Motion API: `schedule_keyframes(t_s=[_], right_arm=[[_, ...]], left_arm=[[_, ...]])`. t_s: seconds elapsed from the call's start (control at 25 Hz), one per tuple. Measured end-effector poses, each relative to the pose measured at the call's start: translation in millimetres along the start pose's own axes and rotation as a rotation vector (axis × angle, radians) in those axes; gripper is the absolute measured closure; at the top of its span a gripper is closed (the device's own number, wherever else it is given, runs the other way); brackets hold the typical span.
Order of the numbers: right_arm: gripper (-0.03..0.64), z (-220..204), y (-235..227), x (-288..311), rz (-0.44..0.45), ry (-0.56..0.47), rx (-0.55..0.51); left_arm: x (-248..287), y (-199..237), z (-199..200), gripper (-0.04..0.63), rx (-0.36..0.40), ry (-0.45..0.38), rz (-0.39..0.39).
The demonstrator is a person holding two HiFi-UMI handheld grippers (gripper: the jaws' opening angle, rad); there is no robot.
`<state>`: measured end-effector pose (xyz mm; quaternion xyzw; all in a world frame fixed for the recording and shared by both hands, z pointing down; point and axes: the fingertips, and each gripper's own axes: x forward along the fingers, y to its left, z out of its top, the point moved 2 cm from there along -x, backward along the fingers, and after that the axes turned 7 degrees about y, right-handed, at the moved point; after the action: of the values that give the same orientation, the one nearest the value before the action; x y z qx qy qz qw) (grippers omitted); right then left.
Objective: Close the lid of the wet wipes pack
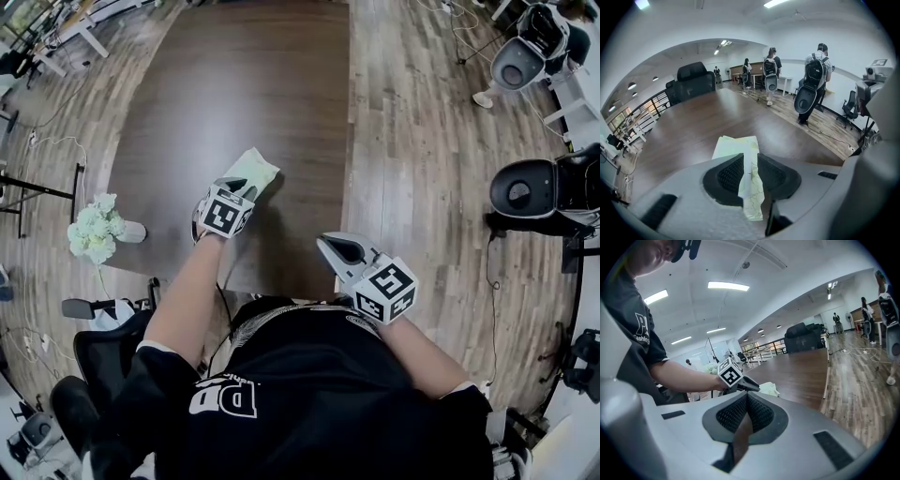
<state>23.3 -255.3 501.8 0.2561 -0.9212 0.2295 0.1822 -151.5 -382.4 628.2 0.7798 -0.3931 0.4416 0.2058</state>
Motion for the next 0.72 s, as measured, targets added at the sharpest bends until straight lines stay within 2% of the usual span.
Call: schedule_keyframes(t_s=[0.16,0.36,0.48,0.6,0.72], right_arm=[[0.612,0.3,-0.2,-4.0,0.039,0.001,-0.017],[0.612,2.3,-0.7,-10.1,0.098,0.009,-0.051],[0.612,3.6,-1.9,-13.4,0.127,0.015,-0.071],[0.612,3.7,-5.5,-16.9,0.155,0.024,-0.088],[0.612,2.5,-8.7,-18.9,0.17,0.035,-0.102]], left_arm=[[-23.2,-4.6,5.6,0.551,-0.025,-0.053,0.046],[-58.1,-18.5,16.7,0.575,-0.088,-0.141,0.08],[-83.0,-31.4,18.9,0.577,-0.158,-0.209,0.067],[-109.8,-52.7,23.0,0.577,-0.23,-0.313,0.026],[-132.9,-75.2,23.3,0.577,-0.251,-0.381,0.023]])
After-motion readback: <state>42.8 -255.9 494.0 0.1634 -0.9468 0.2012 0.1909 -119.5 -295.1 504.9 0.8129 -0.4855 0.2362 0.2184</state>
